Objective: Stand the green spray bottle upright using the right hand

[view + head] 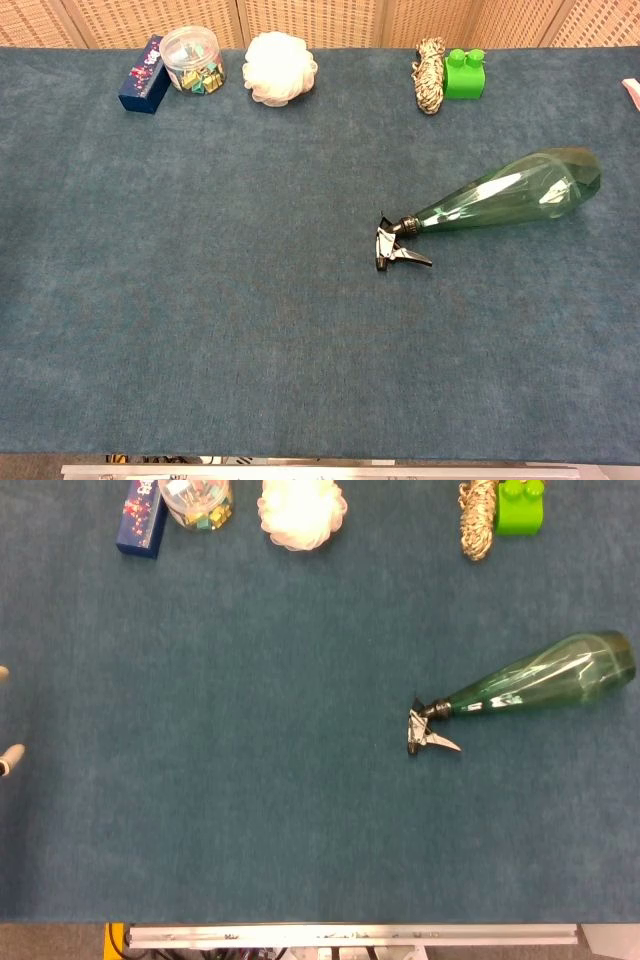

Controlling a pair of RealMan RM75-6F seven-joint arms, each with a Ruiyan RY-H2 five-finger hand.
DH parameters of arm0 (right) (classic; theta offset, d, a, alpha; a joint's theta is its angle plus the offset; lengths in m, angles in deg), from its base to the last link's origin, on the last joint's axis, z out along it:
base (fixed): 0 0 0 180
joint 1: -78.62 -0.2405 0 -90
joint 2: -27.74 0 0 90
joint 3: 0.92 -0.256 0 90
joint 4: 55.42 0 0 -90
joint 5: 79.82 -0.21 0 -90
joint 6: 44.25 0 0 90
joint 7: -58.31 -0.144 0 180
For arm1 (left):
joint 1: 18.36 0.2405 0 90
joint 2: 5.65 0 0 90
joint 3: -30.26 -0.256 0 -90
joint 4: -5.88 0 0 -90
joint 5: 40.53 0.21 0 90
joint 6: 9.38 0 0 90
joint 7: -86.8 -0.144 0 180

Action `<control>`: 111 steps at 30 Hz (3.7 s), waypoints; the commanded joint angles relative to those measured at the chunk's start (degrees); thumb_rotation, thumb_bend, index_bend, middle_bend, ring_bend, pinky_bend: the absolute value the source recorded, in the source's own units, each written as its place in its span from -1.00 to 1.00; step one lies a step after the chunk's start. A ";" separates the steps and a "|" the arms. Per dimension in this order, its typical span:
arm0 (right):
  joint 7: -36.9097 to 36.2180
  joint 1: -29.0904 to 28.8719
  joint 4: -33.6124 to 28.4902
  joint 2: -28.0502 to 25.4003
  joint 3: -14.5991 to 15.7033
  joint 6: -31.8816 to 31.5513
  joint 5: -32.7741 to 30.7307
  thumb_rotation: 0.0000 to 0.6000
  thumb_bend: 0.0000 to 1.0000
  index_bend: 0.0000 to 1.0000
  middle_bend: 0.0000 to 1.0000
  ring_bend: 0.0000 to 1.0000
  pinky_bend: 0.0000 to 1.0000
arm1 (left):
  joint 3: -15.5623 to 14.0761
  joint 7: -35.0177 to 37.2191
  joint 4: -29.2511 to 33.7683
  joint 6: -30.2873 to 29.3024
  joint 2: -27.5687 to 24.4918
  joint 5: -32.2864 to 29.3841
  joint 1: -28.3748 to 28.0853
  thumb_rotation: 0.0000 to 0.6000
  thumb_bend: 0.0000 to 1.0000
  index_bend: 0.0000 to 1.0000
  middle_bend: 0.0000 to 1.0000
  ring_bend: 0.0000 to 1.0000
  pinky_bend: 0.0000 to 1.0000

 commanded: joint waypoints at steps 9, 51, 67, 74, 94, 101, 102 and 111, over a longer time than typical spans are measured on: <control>-1.33 -0.27 -0.05 -0.25 -0.26 0.25 -0.13 1.00 -0.92 -0.05 -0.23 -0.30 -0.17 | 0.06 -0.54 -0.02 0.04 0.09 -0.70 0.16 1.00 -0.91 -0.46 -0.70 -0.70 -0.34; 41.14 -28.81 -19.12 -4.13 -3.42 29.02 -30.22 1.00 -1.00 -0.49 -0.57 -0.70 -0.61 | -0.14 0.18 1.05 -5.24 -1.09 0.40 3.51 1.00 -0.91 -0.45 -0.70 -0.70 -0.34; 47.57 -38.94 -16.63 1.88 0.40 28.72 -40.15 1.00 -1.00 -0.49 -0.57 -0.70 -0.61 | 0.66 0.03 2.57 -6.69 -2.35 -0.20 4.45 1.00 -0.91 -0.44 -0.70 -0.70 -0.34; 47.34 -40.53 -15.68 3.52 2.25 27.71 -40.36 1.00 -1.00 -0.49 -0.56 -0.70 -0.61 | 0.17 -1.04 1.60 -5.73 -2.74 -0.97 4.78 1.00 -0.91 -0.44 -0.70 -0.70 -0.34; 46.14 -44.08 -10.36 9.92 5.60 27.85 -41.53 1.00 -1.00 -0.49 -0.55 -0.70 -0.61 | 0.42 1.50 0.68 -6.40 -3.54 -0.86 5.49 1.00 -0.91 -0.44 -0.70 -0.70 -0.34; 45.65 -45.11 -9.60 10.68 6.40 28.26 -42.90 1.00 -1.00 -0.49 -0.54 -0.70 -0.61 | 0.70 1.75 0.70 -6.51 -3.63 -1.26 5.65 1.00 -0.91 -0.43 -0.70 -0.70 -0.34; 45.59 -45.21 -9.53 10.72 6.51 28.26 -42.99 1.00 -1.00 -0.49 -0.54 -0.70 -0.61 | 0.73 1.71 0.71 -6.52 -3.63 -1.27 5.65 1.00 -0.91 -0.43 -0.70 -0.70 -0.34; 44.79 -45.95 -8.60 11.35 7.49 27.96 -43.78 1.00 -0.99 -0.49 -0.51 -0.70 -0.61 | 0.88 1.75 0.24 -6.60 -3.59 -1.39 5.78 1.00 -0.91 -0.31 -0.64 -0.69 -0.34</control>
